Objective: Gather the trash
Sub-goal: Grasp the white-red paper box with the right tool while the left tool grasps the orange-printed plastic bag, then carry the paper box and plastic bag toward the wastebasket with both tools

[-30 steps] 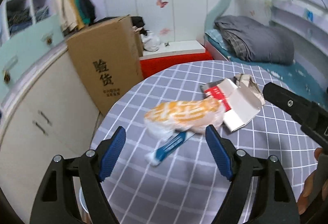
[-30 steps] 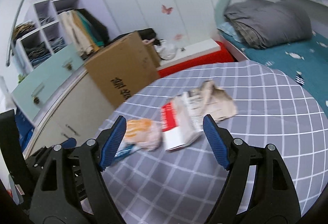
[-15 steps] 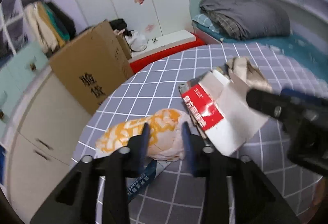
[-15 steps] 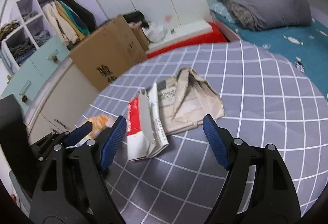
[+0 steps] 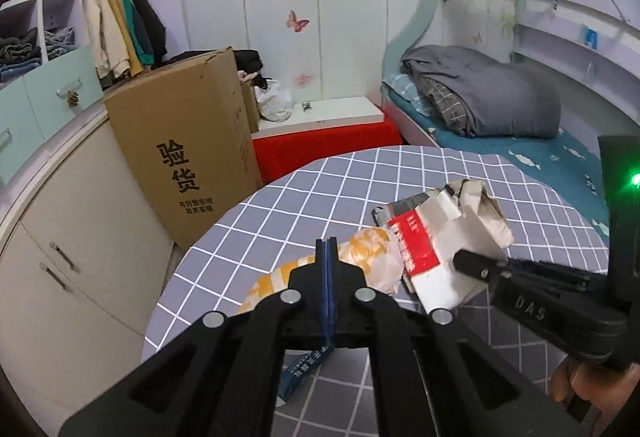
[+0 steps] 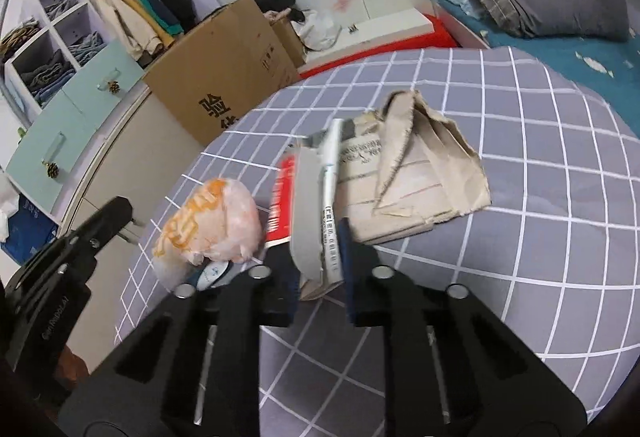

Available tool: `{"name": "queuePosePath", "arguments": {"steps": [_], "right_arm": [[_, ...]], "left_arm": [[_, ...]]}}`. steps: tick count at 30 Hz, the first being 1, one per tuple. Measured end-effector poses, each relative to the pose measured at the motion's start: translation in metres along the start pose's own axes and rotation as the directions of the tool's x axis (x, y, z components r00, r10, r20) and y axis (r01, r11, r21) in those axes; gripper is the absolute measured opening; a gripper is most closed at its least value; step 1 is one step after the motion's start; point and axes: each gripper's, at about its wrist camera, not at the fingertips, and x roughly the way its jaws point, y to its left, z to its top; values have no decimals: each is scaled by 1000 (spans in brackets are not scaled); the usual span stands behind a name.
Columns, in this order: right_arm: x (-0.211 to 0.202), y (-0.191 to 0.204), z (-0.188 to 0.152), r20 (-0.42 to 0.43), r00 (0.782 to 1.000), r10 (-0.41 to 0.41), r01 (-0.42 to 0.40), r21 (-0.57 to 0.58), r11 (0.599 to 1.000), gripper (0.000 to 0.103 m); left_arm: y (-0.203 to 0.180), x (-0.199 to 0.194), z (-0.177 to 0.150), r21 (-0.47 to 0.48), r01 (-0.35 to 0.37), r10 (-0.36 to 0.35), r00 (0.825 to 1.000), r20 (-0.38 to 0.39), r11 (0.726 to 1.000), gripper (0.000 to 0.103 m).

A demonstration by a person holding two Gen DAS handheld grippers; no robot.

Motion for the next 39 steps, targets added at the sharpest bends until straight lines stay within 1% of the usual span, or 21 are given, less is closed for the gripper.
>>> {"name": "queuePosePath", "arguments": {"steps": [1,2,3,4,5,7,9,12,13,14,16,19,21,22,23,25,26,28,33,35,39], "right_arm": [[-2,3,1,9,1000,-4,4,-6,1000,12],[-4,5,2,16,1000,-4,4,-12,1000,11],[-5,7,3,22,1000,-5,5,-17,1000,11],[-6,8,3,28,1000,-7,7,-20,1000,11],[-7,9,3,35,999,-13,14,-26,1000,11],[-6,11,6,41,999,-15,17,-30,999,11],[-6,12,5,53,998,-25,27,-41,999,11],[-7,11,7,66,997,-32,36,-52,998,11],[-8,10,8,74,996,-39,43,-57,997,11],[-9,9,9,78,996,-39,44,-59,997,11],[-9,5,10,78,996,-33,37,-53,998,11],[-5,2,11,65,998,-20,24,-50,998,11],[-4,1,11,58,998,-14,17,-54,998,11],[-3,2,11,55,998,-9,12,-55,998,11],[-3,0,12,54,999,-5,8,-53,999,11],[-3,-2,12,51,999,4,-2,-43,999,11],[-3,-3,12,50,999,8,-6,-41,999,11],[-3,-4,12,45,999,22,-20,-34,999,11],[-9,1,12,50,997,64,-63,-28,998,10],[-13,6,11,62,995,74,-72,-33,997,10],[-17,17,9,70,994,86,-83,-41,996,10]], "left_arm": [[1,1,-1,7,-11,11,1000,-5,1000,13],[3,3,-3,16,-23,23,1000,-13,1000,43],[3,4,-5,22,-26,26,1000,-16,999,58],[3,4,-7,36,-30,30,1000,-4,999,67],[0,6,-8,58,-32,32,999,-3,998,67],[-7,14,-10,114,-30,34,999,-33,993,68],[-13,22,-11,156,-33,41,998,-46,987,74],[-22,32,-12,214,-13,19,999,-29,977,76],[-25,36,-12,229,0,7,1000,-27,973,81],[-28,43,-11,250,13,-3,999,-41,968,82],[-31,54,-9,273,12,6,998,-66,962,82],[-31,72,-6,261,40,-11,994,-112,964,82],[-31,79,-4,249,42,-13,993,-120,968,70],[-30,82,-4,248,41,-10,992,-122,968,60],[-29,83,-2,241,39,-12,993,-114,970,56],[-26,81,-1,222,66,-45,994,-100,973,50],[-26,80,0,216,66,-47,995,-91,974,47],[-25,75,1,207,49,-36,997,-65,977,44],[-20,52,8,183,23,-22,1000,-6,983,42],[-16,35,12,167,23,-27,999,22,986,42],[-7,-1,17,152,-17,5,997,79,988,42]]}}
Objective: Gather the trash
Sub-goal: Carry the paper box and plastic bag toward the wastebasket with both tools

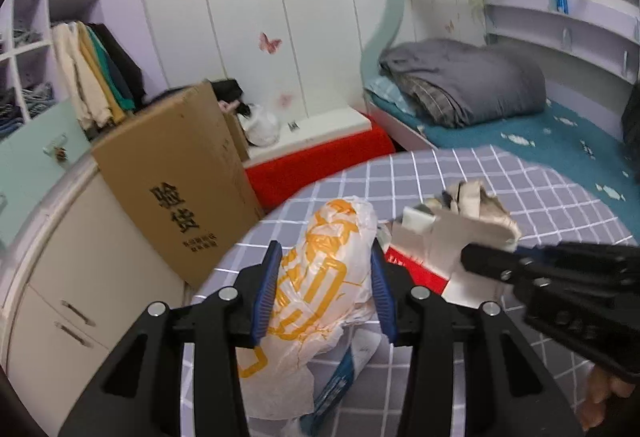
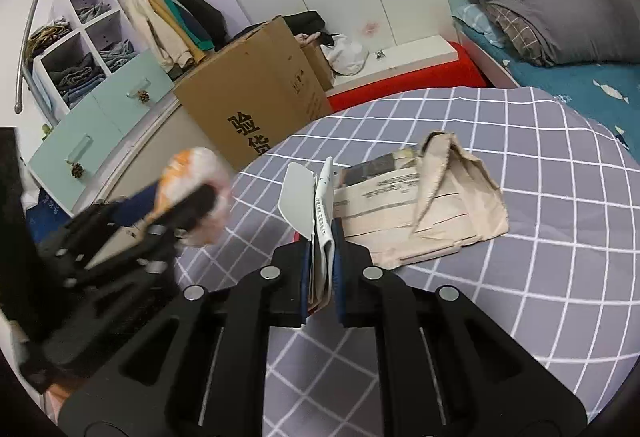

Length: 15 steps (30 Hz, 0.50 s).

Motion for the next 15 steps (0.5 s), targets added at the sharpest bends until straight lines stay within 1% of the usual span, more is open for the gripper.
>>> {"name": "queuePosePath", "arguments": {"steps": [2,4,6,10,13,15], "right_arm": [[-4,9,-1,5,1000,17,-17,4,1000,10],[-9,23,-2,13,1000,28,-28,-10,1000,10],[-16,39,-3,20,999,46,-45,-33,998,10],[-26,85,-7,21,995,99,-97,-90,991,10],[-27,124,-16,7,990,139,-137,-138,981,10],[-25,154,-26,-11,986,169,-168,-175,970,10]], "left_arm": [[8,-17,1,-17,-13,14,1000,22,1000,42],[18,-33,0,-39,-44,45,998,36,998,42],[31,-46,-3,-69,-59,61,997,37,996,42],[67,-67,-17,-155,-99,102,995,12,983,42],[102,-81,-34,-227,-130,128,991,-21,965,42],[131,-95,-52,-271,-168,163,986,-40,948,42]]}}
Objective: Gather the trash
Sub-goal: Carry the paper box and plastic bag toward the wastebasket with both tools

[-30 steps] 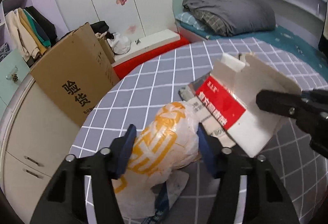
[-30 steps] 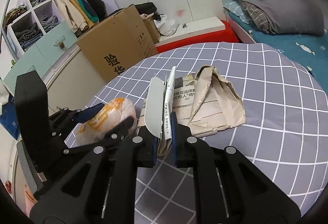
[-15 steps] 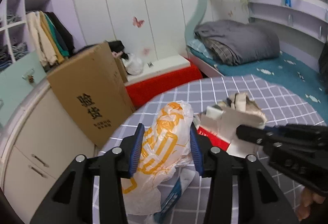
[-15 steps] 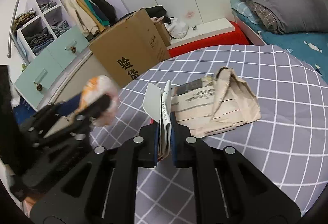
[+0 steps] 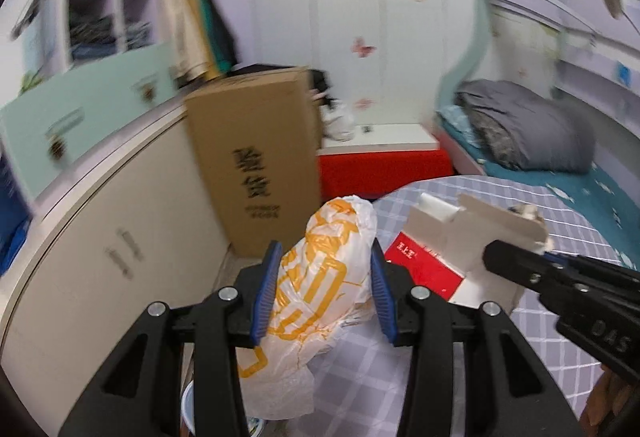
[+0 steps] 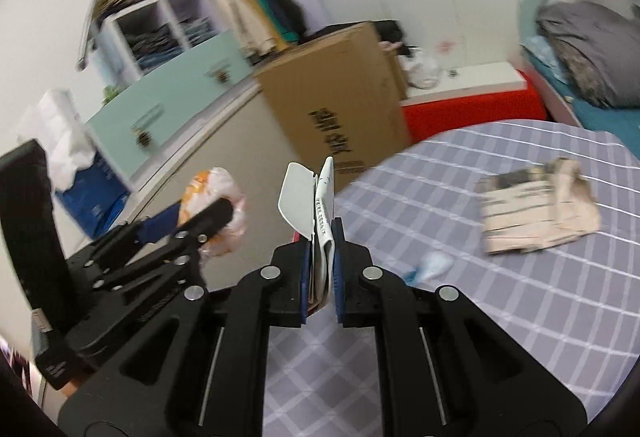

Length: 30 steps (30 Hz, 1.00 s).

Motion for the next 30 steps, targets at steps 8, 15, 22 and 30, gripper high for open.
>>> {"name": "queuePosePath", "arguments": {"steps": [8,15,22,30], "right_arm": [[49,103,-34,-109,986,129,-138,-83,987,10],[117,173,-89,-261,946,192,-225,-102,969,10],[186,205,-138,-385,909,162,-222,-119,968,10],[239,203,-166,-425,902,75,-143,-132,981,10]], "left_arm": [[117,-20,-52,-156,-93,86,995,-48,983,42],[219,-5,-124,-304,-192,137,971,-193,933,42],[280,31,-190,-423,-223,89,945,-314,878,42],[315,75,-226,-552,-243,31,930,-366,798,55]]}}
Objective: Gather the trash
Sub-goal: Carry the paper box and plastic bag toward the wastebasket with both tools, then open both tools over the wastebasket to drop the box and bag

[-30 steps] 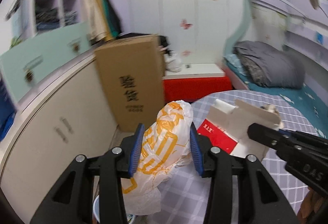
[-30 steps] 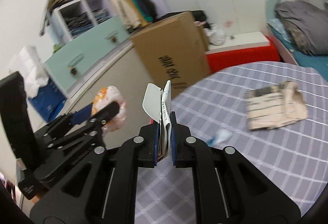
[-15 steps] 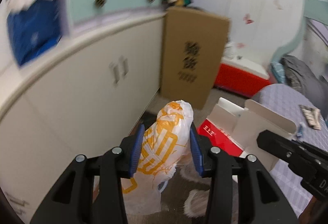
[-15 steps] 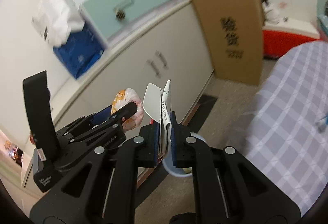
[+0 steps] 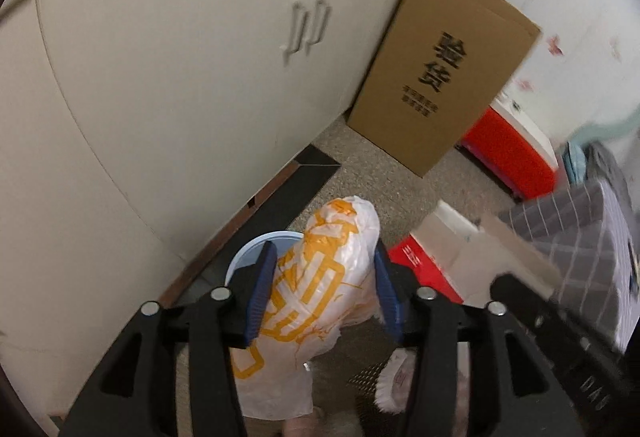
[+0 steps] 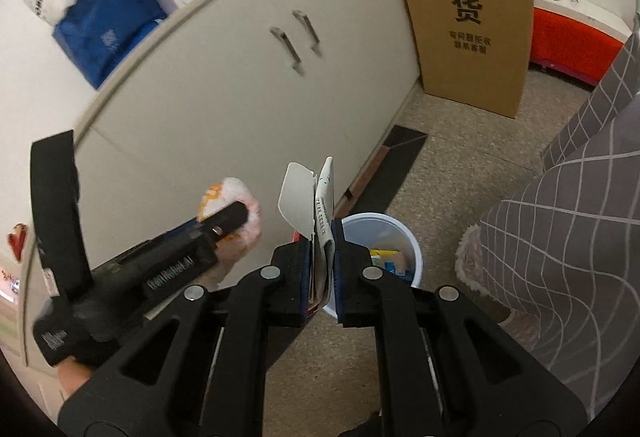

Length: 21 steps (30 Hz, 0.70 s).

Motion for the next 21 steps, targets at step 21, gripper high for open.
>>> {"name": "queuePosePath", "arguments": {"steps": [21], "right_arm": [[39,-7,-6,-57,998,-37,38,9,999,10]], "left_arm": [[28,34,-18,-88,-78,69,992,-104,993,78]]}}
